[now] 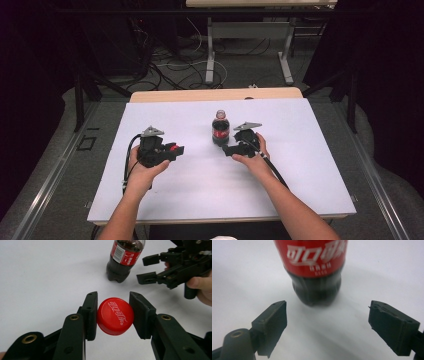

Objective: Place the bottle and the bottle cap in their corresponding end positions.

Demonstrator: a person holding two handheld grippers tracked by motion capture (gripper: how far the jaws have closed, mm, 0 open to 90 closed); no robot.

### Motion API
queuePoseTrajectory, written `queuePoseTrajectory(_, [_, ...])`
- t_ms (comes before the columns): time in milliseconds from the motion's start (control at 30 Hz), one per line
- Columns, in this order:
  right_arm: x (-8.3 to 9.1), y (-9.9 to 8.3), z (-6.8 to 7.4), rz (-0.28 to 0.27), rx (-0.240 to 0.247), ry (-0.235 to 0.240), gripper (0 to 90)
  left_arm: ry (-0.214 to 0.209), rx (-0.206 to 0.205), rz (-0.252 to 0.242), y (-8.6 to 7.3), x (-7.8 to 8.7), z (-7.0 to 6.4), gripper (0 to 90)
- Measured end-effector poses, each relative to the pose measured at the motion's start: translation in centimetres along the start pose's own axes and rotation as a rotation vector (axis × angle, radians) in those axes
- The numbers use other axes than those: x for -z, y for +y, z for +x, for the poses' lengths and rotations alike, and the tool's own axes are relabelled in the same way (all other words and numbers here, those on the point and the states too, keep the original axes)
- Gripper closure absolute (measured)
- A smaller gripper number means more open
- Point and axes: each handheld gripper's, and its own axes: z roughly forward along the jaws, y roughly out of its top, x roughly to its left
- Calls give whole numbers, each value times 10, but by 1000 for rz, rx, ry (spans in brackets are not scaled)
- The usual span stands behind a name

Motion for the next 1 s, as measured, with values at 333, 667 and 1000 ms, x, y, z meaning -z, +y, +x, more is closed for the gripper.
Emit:
queuePoseTrajectory(333, [33,-26,-12,36,7,-30,6,-5,-41,33,-8,-24,-14,605])
queuePoseTrajectory(667, [65,-48,-24,54,-19,-72,0,-25,-96,45,-18,-55,-36,605])
queuePoseTrajectory(1000, [70,-60,-28,32,-54,-59,0,-69,-142,85,-26,-91,-58,605])
